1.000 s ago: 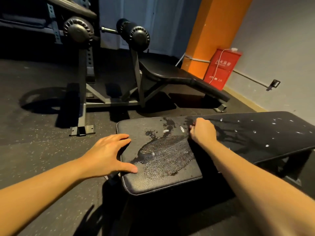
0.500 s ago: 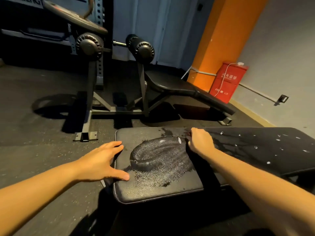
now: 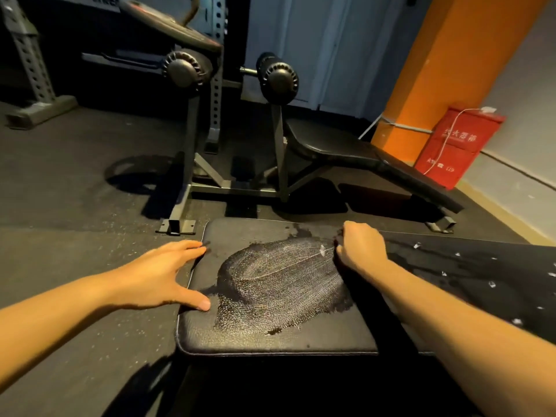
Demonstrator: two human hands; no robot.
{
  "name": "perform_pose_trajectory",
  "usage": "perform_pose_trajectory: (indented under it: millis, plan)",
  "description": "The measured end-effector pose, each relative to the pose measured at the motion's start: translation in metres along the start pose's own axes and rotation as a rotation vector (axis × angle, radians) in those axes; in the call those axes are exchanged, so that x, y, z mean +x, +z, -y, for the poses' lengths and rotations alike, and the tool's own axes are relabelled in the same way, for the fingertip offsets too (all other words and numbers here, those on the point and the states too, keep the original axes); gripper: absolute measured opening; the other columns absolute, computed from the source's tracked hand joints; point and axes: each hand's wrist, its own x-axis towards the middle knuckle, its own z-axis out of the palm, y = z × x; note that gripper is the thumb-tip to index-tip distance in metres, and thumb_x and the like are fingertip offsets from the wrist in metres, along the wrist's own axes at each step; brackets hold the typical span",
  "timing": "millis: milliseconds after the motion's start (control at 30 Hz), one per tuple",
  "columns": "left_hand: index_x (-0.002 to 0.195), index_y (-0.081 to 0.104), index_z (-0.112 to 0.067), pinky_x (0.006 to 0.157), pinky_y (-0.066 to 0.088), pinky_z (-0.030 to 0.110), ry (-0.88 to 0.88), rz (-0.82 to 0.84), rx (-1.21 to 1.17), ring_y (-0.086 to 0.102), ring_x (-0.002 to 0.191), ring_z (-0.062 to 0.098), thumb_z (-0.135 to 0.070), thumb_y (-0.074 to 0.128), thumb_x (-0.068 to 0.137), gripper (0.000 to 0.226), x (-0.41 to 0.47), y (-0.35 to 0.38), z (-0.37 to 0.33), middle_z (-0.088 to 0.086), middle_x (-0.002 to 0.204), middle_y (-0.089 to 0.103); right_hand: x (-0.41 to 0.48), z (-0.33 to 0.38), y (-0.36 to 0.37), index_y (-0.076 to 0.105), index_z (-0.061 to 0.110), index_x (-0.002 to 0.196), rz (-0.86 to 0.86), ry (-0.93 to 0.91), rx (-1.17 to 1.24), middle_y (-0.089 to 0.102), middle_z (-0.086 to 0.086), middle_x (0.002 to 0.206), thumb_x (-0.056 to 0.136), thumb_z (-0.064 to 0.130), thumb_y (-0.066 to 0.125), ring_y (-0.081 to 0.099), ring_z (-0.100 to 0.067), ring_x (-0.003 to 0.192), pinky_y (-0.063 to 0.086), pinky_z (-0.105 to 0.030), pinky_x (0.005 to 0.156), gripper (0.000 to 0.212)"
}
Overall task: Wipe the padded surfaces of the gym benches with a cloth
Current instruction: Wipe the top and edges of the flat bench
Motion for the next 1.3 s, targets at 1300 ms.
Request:
perform_pose_trajectory:
  millis: [1300]
  plan:
    - [0.162, 0.024, -0.025, 0.118, 0.025, 0.019, -0.121, 0.018, 0.091, 0.025, 0.140, -0.003, -0.094, 0.070, 0.052, 0.137, -0.049, 0.008, -0.039, -0.023, 0.153, 0.027, -0.094, 0.057, 0.001, 0.058, 0.024, 0.099, 0.246, -0.807, 0.274, 0.068, 0.000, 0.101, 0.098, 0.041, 0.053, 0.064, -0.029, 0.094, 0.053, -0.043, 0.080, 0.018]
